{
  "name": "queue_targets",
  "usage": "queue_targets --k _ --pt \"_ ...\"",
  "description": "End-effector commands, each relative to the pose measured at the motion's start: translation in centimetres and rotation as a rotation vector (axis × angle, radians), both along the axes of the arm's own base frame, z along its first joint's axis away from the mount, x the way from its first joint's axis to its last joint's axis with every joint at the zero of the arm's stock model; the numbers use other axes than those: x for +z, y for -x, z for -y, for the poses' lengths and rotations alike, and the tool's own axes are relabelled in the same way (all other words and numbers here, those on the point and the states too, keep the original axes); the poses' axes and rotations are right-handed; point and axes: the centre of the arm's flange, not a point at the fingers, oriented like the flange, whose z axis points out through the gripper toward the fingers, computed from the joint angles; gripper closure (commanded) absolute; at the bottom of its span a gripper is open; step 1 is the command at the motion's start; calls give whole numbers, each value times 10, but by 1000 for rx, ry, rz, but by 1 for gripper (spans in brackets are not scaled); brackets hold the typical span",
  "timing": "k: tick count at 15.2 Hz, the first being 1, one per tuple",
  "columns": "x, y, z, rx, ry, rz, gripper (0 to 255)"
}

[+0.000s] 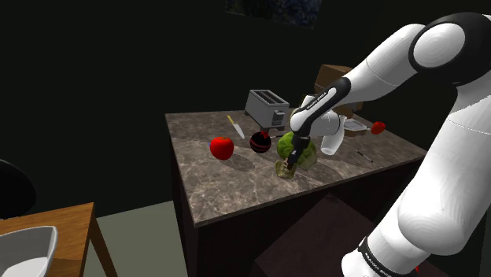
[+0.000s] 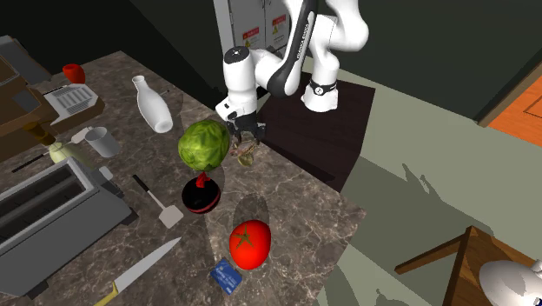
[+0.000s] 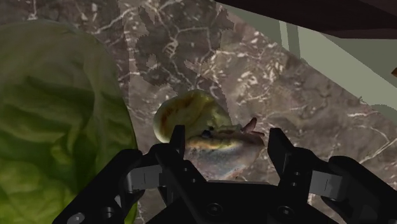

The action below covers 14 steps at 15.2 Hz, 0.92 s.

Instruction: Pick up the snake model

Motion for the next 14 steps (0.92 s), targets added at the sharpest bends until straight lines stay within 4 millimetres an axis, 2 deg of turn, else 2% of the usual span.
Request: queue_targets --k 1,7,14 --pt "-1 0 0 -1 0 -3 255" --pt "-1 1 0 -1 0 -3 255" --pt "36 1 0 -1 0 -3 255"
